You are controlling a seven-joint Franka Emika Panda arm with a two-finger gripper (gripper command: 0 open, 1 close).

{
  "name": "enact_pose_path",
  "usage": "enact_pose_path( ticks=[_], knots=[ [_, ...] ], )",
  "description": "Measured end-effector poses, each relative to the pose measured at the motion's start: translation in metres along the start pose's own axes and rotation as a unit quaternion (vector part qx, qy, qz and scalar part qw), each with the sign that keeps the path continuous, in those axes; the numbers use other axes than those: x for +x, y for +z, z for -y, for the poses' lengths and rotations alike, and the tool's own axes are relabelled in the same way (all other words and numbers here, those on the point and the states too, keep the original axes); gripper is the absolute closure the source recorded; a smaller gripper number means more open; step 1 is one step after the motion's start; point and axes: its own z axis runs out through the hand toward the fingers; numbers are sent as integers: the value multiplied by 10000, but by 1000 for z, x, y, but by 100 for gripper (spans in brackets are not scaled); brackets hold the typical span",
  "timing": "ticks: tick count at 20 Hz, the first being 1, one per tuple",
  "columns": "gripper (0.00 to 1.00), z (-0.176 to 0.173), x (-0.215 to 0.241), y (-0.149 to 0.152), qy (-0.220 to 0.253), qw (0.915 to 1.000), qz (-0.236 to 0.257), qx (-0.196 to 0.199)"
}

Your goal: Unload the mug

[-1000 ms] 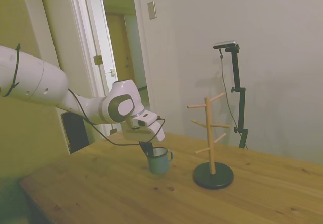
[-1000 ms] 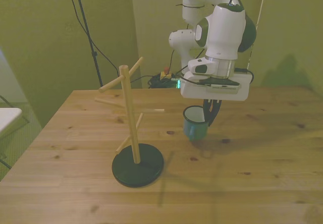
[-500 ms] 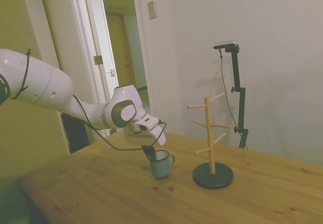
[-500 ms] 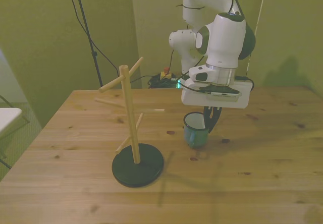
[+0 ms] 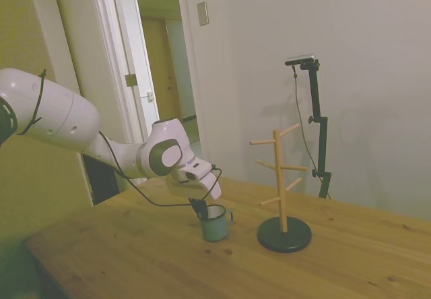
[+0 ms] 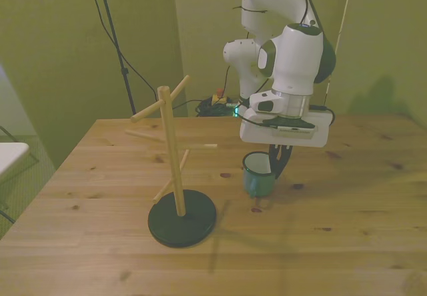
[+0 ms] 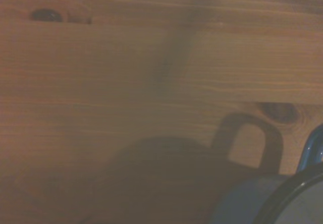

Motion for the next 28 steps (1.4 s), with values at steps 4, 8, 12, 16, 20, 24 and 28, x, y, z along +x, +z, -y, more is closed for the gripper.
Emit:
enact_pose_path(
  ticks=[4, 8, 12, 16, 20, 24, 28],
  knots=[
    [0, 0, 0, 0, -2, 10000, 2, -1],
    [0, 0, -2, 2, -6, 10000, 25, -7],
    [0, -2, -6, 6, -12, 10000, 70, -37],
    [0, -7, 1, -3, 29, 10000, 5, -3],
    [0, -17, 13, -22, 83, 9999, -89, 20],
    [0, -15, 21, -52, 52, 9999, -157, 42],
    [0, -7, 20, -84, -55, 9997, -210, 134]
  ],
)
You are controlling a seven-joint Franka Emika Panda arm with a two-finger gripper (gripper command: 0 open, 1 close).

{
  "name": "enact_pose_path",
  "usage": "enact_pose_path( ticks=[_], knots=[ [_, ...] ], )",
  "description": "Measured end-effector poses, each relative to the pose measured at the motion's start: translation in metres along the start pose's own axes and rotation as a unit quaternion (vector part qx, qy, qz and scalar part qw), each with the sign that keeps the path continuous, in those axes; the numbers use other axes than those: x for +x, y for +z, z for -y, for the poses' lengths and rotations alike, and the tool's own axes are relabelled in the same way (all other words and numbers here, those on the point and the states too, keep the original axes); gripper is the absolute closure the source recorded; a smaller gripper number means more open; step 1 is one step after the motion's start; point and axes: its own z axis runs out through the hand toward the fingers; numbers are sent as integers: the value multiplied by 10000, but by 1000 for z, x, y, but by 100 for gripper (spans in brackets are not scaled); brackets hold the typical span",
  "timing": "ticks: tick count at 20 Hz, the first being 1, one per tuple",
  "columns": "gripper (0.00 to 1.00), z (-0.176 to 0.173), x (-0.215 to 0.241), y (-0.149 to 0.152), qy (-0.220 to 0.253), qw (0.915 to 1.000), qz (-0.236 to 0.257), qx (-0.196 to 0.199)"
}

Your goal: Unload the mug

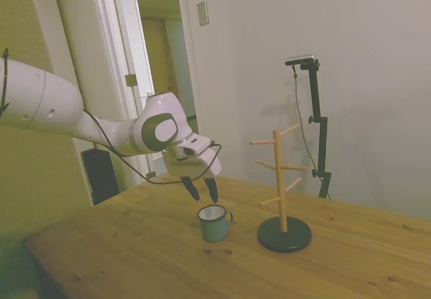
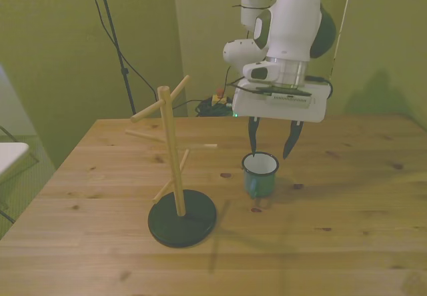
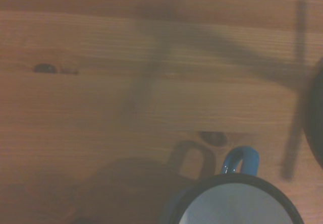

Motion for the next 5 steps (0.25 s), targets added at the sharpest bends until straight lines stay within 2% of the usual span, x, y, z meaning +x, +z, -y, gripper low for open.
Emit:
enact_pose_path(
  ticks=[5],
  knots=[
    [0, 34, -38, -11, -275, 9990, 317, 172]
  ],
)
